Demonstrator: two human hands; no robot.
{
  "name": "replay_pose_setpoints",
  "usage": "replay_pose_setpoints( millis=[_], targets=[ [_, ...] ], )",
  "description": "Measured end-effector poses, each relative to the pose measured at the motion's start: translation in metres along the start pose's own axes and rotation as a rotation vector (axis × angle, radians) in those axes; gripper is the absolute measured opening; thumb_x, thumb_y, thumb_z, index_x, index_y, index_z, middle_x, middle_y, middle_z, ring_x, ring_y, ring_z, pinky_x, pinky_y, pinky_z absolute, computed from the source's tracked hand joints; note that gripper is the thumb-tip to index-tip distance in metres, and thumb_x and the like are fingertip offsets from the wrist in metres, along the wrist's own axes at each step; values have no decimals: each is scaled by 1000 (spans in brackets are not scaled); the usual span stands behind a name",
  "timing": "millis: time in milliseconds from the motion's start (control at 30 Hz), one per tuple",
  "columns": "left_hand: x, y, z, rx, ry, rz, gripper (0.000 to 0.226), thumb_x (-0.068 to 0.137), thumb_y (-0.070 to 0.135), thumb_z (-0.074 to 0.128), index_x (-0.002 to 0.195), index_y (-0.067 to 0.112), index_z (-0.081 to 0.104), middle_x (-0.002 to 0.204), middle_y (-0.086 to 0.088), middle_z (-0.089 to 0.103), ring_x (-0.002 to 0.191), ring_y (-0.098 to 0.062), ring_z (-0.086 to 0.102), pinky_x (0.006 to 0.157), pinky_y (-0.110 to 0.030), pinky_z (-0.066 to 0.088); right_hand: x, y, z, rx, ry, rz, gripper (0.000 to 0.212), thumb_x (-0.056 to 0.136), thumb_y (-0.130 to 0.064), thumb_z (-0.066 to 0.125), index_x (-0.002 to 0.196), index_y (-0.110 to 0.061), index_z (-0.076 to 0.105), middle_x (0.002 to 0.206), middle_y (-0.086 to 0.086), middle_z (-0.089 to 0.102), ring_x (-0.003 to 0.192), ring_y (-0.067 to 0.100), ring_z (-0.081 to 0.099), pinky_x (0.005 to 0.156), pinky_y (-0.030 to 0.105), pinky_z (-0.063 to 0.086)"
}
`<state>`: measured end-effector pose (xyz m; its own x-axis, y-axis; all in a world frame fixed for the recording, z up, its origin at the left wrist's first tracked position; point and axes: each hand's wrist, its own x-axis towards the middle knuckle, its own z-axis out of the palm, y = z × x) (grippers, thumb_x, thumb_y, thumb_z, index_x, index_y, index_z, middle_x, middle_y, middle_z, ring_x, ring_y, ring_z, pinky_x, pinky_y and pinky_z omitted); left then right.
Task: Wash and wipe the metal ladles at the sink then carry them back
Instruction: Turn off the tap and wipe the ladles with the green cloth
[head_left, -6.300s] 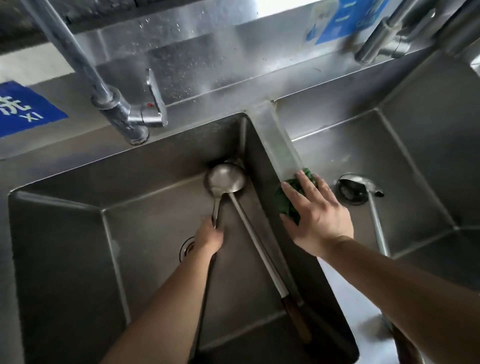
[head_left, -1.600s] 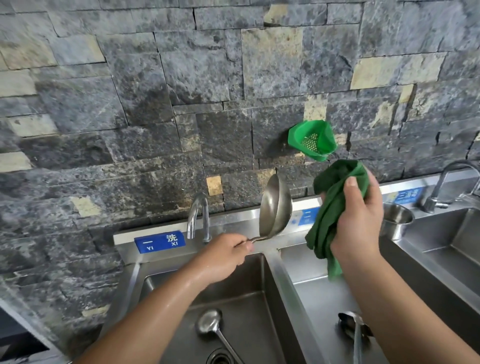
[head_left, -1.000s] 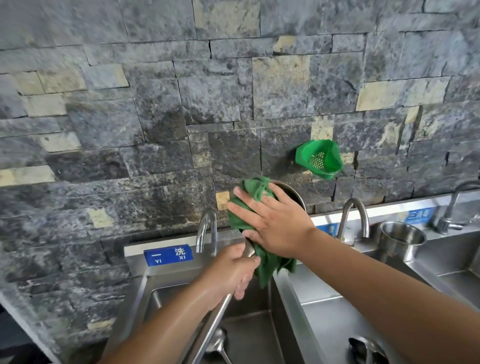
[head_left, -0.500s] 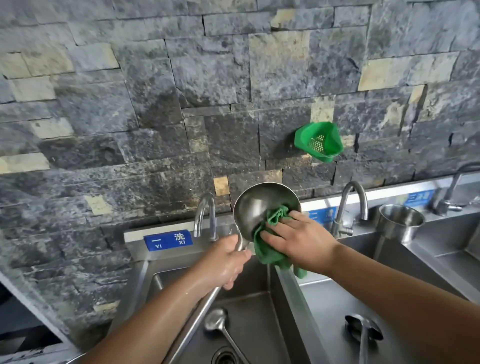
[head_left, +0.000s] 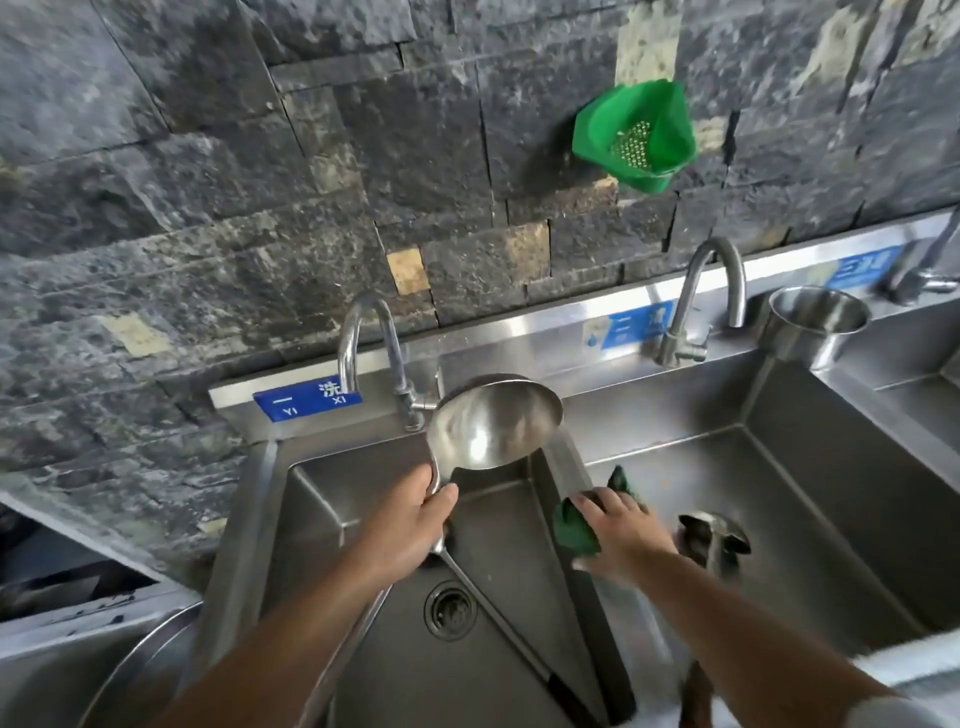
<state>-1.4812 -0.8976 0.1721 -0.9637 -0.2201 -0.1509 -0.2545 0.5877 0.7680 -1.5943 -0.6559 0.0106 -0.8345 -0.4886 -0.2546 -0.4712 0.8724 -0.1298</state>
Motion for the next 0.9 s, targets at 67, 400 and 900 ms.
replay_pose_setpoints(
  millis=[67, 400, 900],
  targets=[
    [0, -9, 15, -111, -29, -45, 26, 100, 19, 48, 77, 9, 39, 55, 3, 33, 39, -2, 30, 40, -15, 26, -4, -10, 48, 76, -130, 56, 103, 70, -80, 50, 153, -41, 2, 163, 2, -4, 149, 36, -5, 114, 53, 28],
    [23, -15, 72, -333, -163, -93, 19, 100, 2, 43, 108, 1, 60, 64, -7, 41, 45, -6, 34, 44, -15, 27, 27, 0, 57, 122, -213, 26, 102, 72, -83, 46, 150, -47, -9, 159, -2, -29, 146, 33, -26, 115, 62, 6],
    [120, 98, 258, -340, -505, -74, 37, 88, -9, 44, 106, 15, 65, 73, -4, 54, 56, -14, 45, 51, -17, 38, -87, 4, -8, 1838, 164, 514, 15, 90, -12, 65, 95, 2, 67, 86, 19, 69, 79, 27, 68, 77, 40, 60]
  ],
)
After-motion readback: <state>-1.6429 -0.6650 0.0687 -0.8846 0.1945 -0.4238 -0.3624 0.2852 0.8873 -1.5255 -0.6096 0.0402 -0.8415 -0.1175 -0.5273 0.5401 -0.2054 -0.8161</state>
